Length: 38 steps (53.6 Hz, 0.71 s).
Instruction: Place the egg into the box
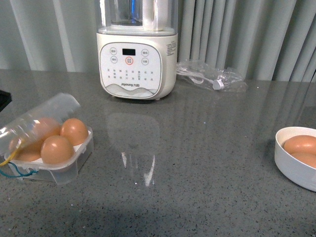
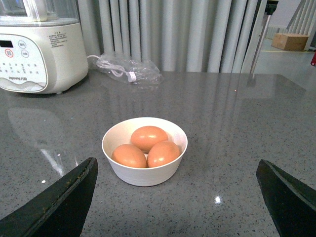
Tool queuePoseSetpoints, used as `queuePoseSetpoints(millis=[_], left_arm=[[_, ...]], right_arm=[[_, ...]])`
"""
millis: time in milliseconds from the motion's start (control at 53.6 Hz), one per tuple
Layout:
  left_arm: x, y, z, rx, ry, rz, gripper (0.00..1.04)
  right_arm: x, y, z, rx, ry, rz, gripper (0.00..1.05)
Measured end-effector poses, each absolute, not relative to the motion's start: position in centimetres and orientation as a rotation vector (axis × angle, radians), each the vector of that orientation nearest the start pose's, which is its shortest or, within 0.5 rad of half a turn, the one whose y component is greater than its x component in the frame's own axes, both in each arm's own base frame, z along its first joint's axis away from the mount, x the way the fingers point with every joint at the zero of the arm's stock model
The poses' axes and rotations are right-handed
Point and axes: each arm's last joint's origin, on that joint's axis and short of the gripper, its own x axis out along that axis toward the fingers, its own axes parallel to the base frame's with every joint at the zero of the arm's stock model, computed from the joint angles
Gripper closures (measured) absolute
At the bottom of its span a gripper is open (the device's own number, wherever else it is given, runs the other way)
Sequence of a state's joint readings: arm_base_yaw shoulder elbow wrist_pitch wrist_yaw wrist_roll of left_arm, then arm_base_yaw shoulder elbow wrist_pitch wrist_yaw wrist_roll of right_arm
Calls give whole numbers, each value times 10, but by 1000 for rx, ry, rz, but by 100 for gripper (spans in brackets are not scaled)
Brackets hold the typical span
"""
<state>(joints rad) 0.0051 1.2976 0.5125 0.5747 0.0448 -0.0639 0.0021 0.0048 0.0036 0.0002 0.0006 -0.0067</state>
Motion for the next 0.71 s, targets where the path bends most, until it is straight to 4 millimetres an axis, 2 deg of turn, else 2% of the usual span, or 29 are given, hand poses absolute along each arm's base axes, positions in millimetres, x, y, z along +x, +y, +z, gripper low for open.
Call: queuePoseSetpoints(millis=[93,168,373,467,560,709], left_arm=[[246,-23,214,-85,196,-162,7],[239,-33,217,-89,203,-235,7],[229,-27,227,-104,201,-201,7],[216,-21,244,-146,151,-175,7],[185,-18,280,-137,46,-140,7],[129,-8,299,-82,-13,-95,7]], right_arm=[[98,0,164,-7,1,1,7],[98,0,164,-7,1,2,7],[98,0,164,-7,1,2,7],[98,0,164,-7,1,1,7],[98,0,164,-7,1,1,7],[98,0,164,-7,1,2,7]])
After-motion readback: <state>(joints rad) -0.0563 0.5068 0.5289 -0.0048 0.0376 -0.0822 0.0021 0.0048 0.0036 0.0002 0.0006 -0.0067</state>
